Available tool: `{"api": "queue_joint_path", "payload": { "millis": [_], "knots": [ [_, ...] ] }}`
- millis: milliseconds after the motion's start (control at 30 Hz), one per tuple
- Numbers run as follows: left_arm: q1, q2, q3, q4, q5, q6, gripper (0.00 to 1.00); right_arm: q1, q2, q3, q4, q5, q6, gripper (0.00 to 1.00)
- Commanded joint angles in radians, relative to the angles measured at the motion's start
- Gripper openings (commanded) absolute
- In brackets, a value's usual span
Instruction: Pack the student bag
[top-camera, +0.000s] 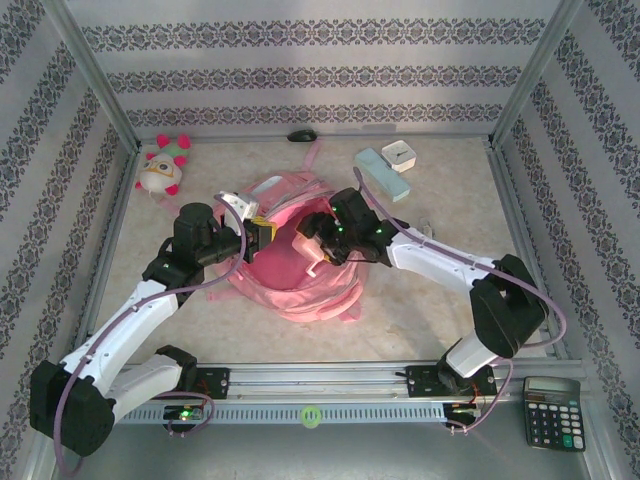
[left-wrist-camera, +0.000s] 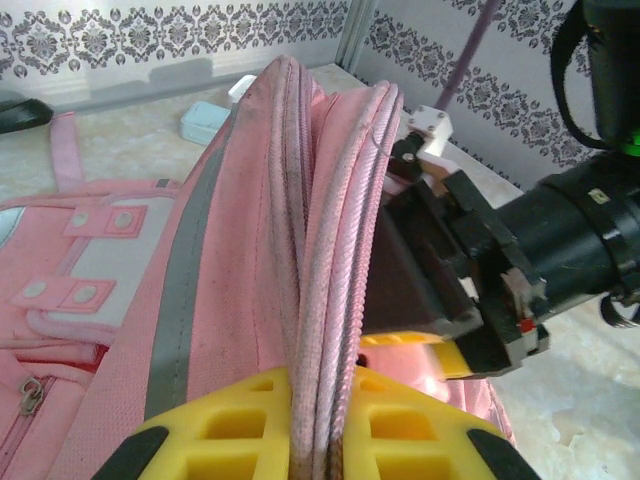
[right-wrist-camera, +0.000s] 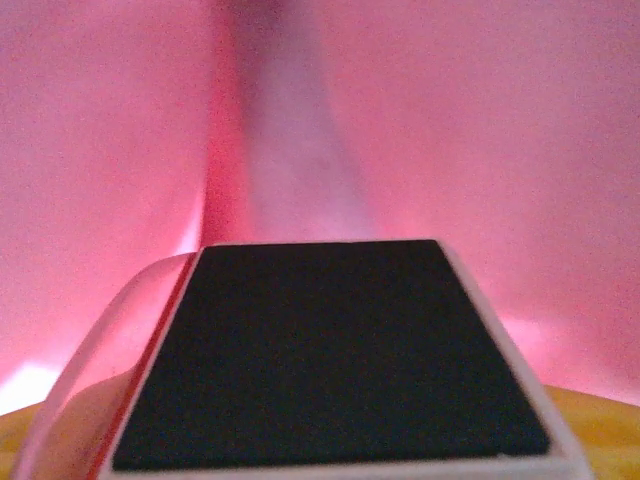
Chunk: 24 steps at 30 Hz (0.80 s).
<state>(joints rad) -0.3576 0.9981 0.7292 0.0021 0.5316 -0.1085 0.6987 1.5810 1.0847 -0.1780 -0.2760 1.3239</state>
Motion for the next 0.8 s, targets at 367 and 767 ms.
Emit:
{"api": "queue_joint_path", "payload": {
  "millis": [367, 767],
  "knots": [
    [0.009, 0.012, 0.022, 0.175, 0.082, 0.005, 0.00, 0.057, -0.082, -0.139, 0.093, 0.018, 0.031, 0.74],
    [0.009, 0.017, 0.035, 0.178, 0.120, 0.001, 0.00, 0.179, 0.089, -0.149, 0.368, 0.252, 0.139, 0.46]
  ]
}}
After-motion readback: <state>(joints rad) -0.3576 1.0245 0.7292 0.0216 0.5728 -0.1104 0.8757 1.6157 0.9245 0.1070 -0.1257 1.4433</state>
